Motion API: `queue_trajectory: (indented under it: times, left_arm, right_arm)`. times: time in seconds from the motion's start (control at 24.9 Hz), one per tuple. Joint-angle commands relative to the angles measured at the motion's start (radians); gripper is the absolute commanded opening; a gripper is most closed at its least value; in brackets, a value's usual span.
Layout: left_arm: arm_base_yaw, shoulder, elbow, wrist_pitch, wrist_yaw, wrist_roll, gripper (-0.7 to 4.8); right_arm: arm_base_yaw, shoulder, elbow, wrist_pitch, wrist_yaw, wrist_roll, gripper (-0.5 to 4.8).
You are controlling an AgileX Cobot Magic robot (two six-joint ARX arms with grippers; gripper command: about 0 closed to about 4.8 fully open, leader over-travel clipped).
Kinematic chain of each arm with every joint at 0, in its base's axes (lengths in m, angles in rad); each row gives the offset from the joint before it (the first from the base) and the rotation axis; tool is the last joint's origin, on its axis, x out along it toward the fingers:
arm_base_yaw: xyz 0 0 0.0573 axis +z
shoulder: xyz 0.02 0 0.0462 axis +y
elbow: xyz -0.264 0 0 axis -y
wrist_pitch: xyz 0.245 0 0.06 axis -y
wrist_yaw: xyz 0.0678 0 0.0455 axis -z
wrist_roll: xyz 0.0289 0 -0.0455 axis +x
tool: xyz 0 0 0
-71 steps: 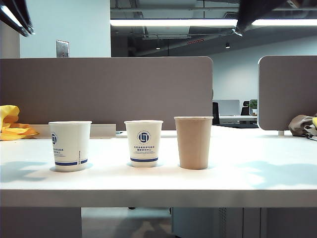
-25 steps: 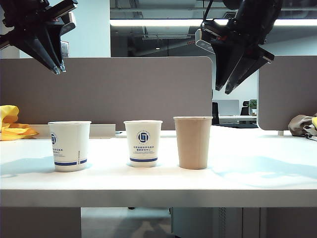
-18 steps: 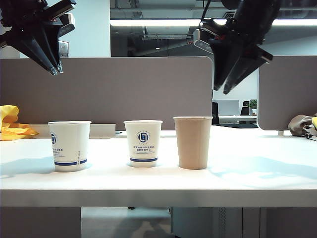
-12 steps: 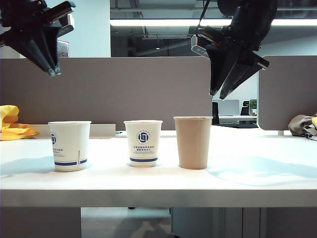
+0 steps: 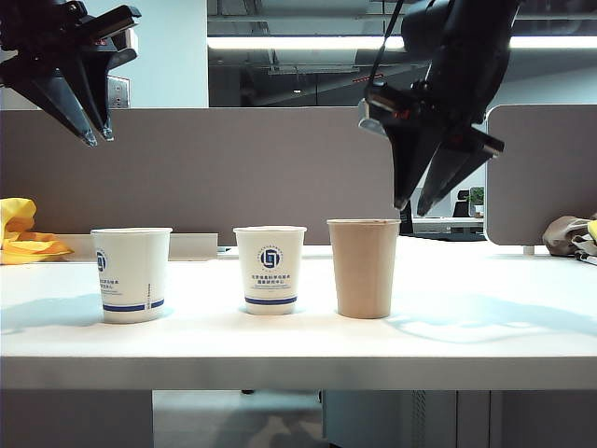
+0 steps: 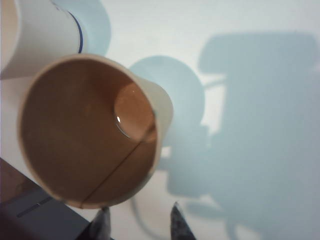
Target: Pick up all the paper cups on the table one by one and stack them together.
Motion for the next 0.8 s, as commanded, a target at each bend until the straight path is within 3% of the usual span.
queue_trajectory:
  times: [0.04,0.44,0.8]
  left_arm:
    - [0.0,-0.005,0.003,-0.001,0.007,0.007,0.94]
    - [0.0,-0.005,0.003,-0.004,0.007,0.007,0.94]
    - [0.0,-0.005,0.003,-0.019,0.007,0.007,0.94]
  right_arm:
    - [0.001,0.001,0.006,0.026,-0.014,0.003,1.59]
    - [0.001,0.033,0.006,0.074,-0.052,0.029,1.53]
    - [0.001,0.055,0.006,0.106,-0.052,0.029,0.13]
